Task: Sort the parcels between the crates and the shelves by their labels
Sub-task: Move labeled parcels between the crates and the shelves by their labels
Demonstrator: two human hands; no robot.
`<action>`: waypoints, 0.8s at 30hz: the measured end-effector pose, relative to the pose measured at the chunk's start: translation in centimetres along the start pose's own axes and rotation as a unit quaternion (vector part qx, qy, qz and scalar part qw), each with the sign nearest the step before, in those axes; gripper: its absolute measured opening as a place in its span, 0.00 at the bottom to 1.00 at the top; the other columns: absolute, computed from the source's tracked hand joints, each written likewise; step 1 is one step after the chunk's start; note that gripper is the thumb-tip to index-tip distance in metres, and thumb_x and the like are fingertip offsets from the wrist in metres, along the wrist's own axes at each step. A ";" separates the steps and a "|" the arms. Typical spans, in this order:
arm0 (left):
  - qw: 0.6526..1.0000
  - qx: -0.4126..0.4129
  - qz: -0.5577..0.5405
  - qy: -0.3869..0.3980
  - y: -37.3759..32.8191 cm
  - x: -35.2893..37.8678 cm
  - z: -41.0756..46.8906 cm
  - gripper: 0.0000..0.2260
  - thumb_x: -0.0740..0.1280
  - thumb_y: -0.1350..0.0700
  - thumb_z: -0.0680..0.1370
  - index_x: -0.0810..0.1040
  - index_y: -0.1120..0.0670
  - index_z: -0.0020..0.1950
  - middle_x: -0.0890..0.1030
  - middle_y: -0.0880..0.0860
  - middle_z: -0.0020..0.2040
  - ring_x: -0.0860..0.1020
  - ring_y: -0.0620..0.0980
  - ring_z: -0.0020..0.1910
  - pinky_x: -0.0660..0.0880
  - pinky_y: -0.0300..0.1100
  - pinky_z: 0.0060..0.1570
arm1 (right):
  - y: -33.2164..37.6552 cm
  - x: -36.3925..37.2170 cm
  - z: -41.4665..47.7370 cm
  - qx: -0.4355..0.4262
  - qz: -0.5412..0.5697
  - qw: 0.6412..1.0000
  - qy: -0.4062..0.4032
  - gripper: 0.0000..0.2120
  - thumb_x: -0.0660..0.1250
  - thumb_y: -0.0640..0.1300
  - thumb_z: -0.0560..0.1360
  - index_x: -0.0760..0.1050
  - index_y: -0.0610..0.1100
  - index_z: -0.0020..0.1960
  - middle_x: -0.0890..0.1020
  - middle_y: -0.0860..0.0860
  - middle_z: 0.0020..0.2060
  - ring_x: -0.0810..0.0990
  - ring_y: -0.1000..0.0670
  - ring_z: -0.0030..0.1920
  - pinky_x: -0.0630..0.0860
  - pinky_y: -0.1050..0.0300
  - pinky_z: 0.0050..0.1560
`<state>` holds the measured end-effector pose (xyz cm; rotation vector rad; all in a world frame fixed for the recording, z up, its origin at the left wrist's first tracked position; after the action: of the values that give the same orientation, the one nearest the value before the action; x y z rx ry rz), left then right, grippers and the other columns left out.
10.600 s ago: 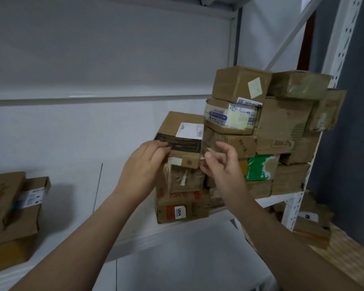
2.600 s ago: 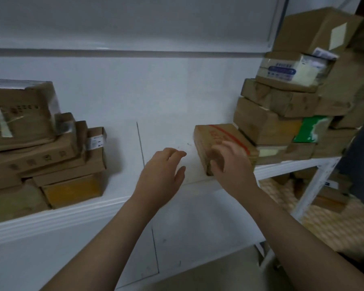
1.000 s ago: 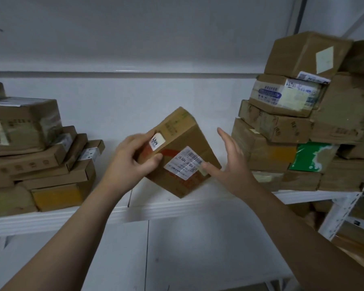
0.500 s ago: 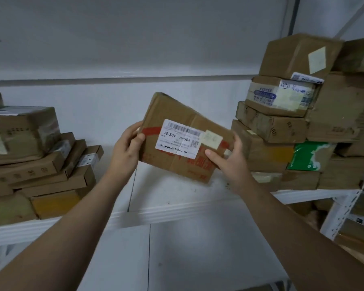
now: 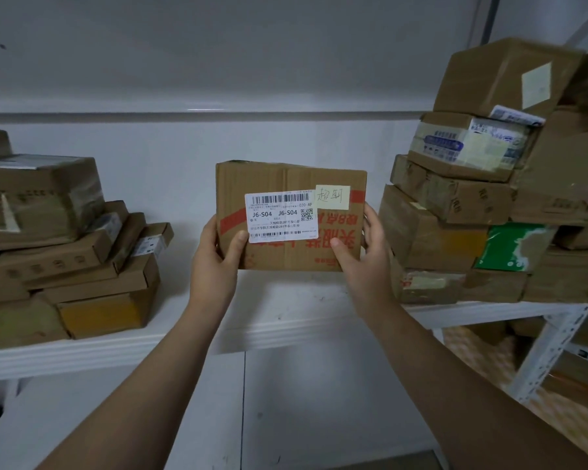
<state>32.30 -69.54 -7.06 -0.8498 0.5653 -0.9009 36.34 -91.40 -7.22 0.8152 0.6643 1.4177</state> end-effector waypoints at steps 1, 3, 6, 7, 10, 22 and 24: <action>1.000 0.003 -0.001 -0.001 -0.1 -0.2 -0.1 0.18 0.64 0.49 0.79 0.69 0.50 0.69 0.78 0.42 0.59 0.77 0.39 0.57 0.77 0.47 0.57 | 0.1 0.2 -0.1 -0.002 0.000 1.000 0.002 0.31 0.66 0.30 0.75 0.61 0.46 0.73 0.75 0.55 0.60 0.75 0.66 0.57 0.73 0.73 0.50; 1.000 0.005 -0.006 -0.002 -0.1 -0.7 -0.4 0.17 0.64 0.50 0.80 0.70 0.51 0.68 0.78 0.41 0.58 0.77 0.38 0.57 0.77 0.43 0.56 | 0.3 0.6 -0.6 -0.002 0.000 1.000 0.008 0.30 0.66 0.31 0.75 0.61 0.46 0.73 0.75 0.55 0.60 0.75 0.67 0.56 0.73 0.74 0.49; 1.000 0.007 -0.023 -0.006 -0.1 -1.7 -1.1 0.16 0.63 0.52 0.80 0.71 0.51 0.67 0.78 0.39 0.56 0.77 0.36 0.56 0.76 0.34 0.52 | 0.6 1.1 -1.4 0.003 0.001 1.000 0.016 0.31 0.67 0.32 0.75 0.62 0.47 0.73 0.75 0.64 0.58 0.75 0.68 0.56 0.75 0.71 0.48; 0.999 0.006 -0.031 -0.008 0.0 -2.1 -1.3 0.16 0.63 0.52 0.80 0.71 0.51 0.67 0.78 0.39 0.56 0.77 0.35 0.56 0.76 0.32 0.51 | 0.7 1.3 -1.8 0.007 0.000 1.000 0.022 0.31 0.67 0.33 0.74 0.62 0.49 0.73 0.74 0.66 0.57 0.75 0.67 0.56 0.76 0.69 0.48; 0.998 -0.002 -0.061 -0.008 0.3 -3.5 -2.0 0.16 0.63 0.50 0.80 0.71 0.48 0.68 0.79 0.40 0.57 0.77 0.37 0.56 0.76 0.32 0.51 | 1.2 1.7 -3.0 0.014 -0.001 0.999 0.041 0.35 0.71 0.35 0.72 0.62 0.57 0.71 0.70 0.56 0.64 0.74 0.67 0.56 0.78 0.65 0.47; 0.963 -0.071 -0.171 0.195 1.0 -7.2 -5.7 0.28 0.73 0.50 0.70 0.67 0.35 0.67 0.79 0.40 0.58 0.77 0.40 0.57 0.78 0.35 0.48 | 3.3 2.2 -12.5 0.072 -0.025 0.996 -0.050 0.39 0.73 0.37 0.70 0.59 0.63 0.70 0.66 0.48 0.69 0.72 0.50 0.65 0.80 0.51 0.53; 0.956 -0.057 -0.183 0.222 0.9 -7.0 -7.1 0.27 0.73 0.53 0.73 0.68 0.39 0.69 0.79 0.43 0.59 0.78 0.43 0.58 0.78 0.39 0.51 | 4.1 1.5 -14.6 0.075 -0.045 0.992 -0.086 0.38 0.73 0.36 0.71 0.58 0.62 0.69 0.68 0.48 0.68 0.73 0.51 0.65 0.80 0.54 0.54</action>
<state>23.81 -66.04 -11.16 -0.8741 0.8724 -1.4286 22.16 -88.69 -12.23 0.9998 0.6721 1.2111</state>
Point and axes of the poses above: each hand's wrist, its own z-axis towards the middle knuckle, its own x-axis out of the palm, y = z × x, the point moved 3 cm from there along z, towards the middle knuckle
